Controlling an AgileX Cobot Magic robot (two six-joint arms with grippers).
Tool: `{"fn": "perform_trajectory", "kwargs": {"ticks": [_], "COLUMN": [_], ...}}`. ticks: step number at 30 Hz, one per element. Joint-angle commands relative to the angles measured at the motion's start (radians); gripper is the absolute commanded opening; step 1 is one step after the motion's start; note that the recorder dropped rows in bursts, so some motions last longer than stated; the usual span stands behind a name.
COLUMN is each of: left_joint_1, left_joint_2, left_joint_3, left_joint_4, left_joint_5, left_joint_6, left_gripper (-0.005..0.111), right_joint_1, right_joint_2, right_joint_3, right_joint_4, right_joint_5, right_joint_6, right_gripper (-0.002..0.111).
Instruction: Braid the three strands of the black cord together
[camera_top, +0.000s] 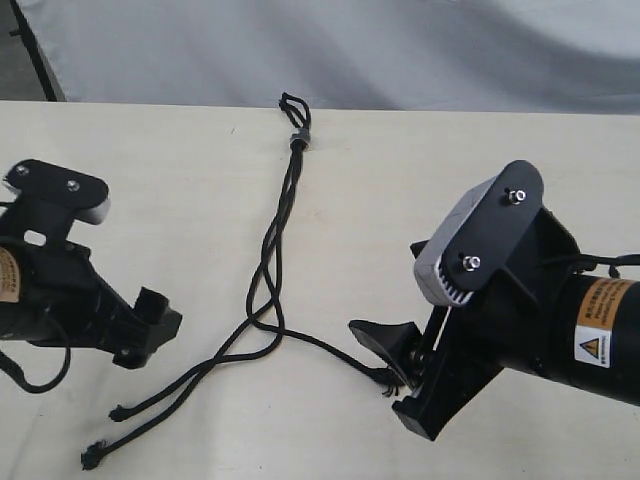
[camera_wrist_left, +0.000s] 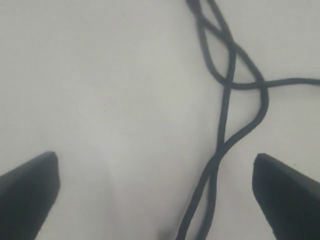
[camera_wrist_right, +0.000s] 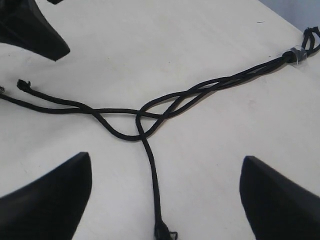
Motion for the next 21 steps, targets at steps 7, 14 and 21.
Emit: {"fn": "perform_trajectory", "kwargs": {"ticks": [7, 14, 21], "left_joint_1": [-0.002, -0.002, -0.002], "left_joint_2": [-0.130, -0.121, -0.116], "left_joint_3": [0.013, 0.084, 0.146], "left_joint_4": [-0.012, 0.092, 0.092], "left_joint_5": [-0.080, -0.203, -0.173], "left_joint_6": [0.002, -0.006, -0.006], "left_gripper": [0.097, 0.097, 0.097], "right_joint_1": [0.007, 0.186, 0.225], "right_joint_2": [0.009, 0.228, 0.457], "right_joint_3": [-0.017, -0.158, -0.322], "right_joint_4": [0.000, 0.025, -0.053], "right_joint_5": [0.036, 0.127, 0.236], "right_joint_6": [0.306, 0.322, 0.294], "right_gripper": [0.076, 0.076, 0.076]}}
